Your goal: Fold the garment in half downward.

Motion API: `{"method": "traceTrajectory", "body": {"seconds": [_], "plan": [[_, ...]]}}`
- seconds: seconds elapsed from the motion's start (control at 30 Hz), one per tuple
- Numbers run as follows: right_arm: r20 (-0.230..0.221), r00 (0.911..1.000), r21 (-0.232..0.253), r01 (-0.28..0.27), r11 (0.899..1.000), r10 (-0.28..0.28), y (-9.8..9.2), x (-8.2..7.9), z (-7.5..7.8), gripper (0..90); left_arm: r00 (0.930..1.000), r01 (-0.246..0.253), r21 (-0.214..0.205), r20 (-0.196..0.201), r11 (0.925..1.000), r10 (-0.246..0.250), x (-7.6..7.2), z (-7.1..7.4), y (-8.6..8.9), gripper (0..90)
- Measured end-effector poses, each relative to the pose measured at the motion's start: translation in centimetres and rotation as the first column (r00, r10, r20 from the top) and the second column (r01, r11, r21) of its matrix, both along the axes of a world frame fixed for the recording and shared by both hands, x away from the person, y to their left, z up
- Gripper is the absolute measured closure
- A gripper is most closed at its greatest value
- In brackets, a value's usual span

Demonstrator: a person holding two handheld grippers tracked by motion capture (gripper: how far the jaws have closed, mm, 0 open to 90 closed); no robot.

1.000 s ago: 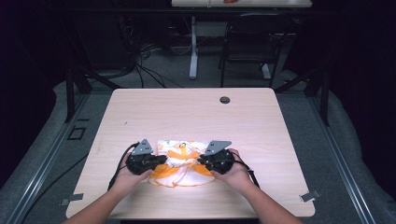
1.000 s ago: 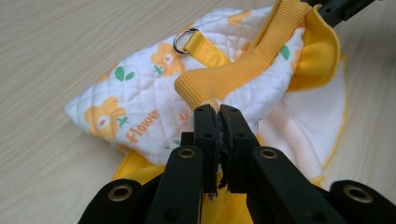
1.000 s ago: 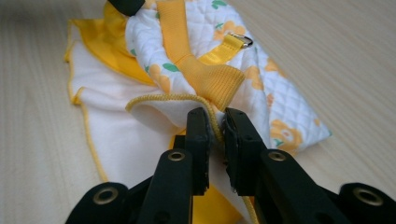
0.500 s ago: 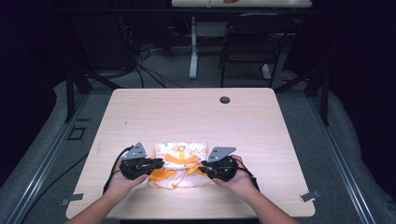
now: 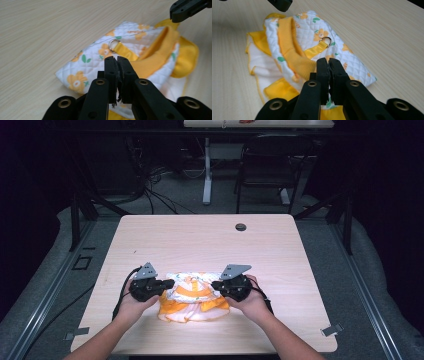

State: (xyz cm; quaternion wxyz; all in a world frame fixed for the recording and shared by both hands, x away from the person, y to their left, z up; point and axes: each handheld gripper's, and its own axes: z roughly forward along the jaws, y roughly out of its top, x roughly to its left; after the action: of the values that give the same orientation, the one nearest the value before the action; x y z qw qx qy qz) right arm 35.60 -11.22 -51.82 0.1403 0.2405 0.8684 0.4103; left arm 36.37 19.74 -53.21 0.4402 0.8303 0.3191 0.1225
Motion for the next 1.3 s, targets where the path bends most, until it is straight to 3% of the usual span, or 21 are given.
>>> {"method": "traceTrajectory", "body": {"seconds": [0.17, 0.33, 0.53, 0.7, 1.0, 1.3], "plan": [[-0.037, 0.9992, 0.001, 0.019, 1.000, -0.019, 0.6, 1.7, -0.9, 89.5, 0.9994, -0.022, -0.006, -0.028, 0.9997, 0.022, 1.1, -1.0, -0.3, 90.0], [-0.065, 0.9978, -0.018, 0.005, 1.000, -0.006, 1.2, 2.1, -1.9, 89.5, 0.9987, 0.029, 0.015, -0.043, 0.9995, -0.028, 0.8, -1.3, -0.9, 90.0], [-0.076, 0.9957, -0.027, -0.055, 0.998, 0.053, 1.6, 0.8, -2.0, 89.4, 0.9930, 0.104, 0.026, -0.058, 0.9942, -0.102, -0.6, -1.1, -1.2, 90.0], [-0.075, 0.9929, -0.044, -0.096, 0.994, 0.092, 1.6, -0.7, -2.1, 89.3, 0.9887, 0.135, 0.017, -0.069, 0.9907, -0.134, -1.8, -1.2, -1.0, 90.0], [-0.099, 0.9883, -0.040, -0.120, 0.992, 0.116, 1.3, -2.1, -2.9, 89.1, 0.9818, 0.172, 0.018, -0.085, 0.9849, -0.170, -3.4, -2.0, -1.3, 90.0], [-0.118, 0.9837, -0.034, -0.140, 0.990, 0.135, 1.3, -3.0, -3.7, 89.1, 0.9812, 0.173, 0.025, -0.090, 0.9846, -0.170, -4.3, -2.8, -1.1, 90.0]]}}
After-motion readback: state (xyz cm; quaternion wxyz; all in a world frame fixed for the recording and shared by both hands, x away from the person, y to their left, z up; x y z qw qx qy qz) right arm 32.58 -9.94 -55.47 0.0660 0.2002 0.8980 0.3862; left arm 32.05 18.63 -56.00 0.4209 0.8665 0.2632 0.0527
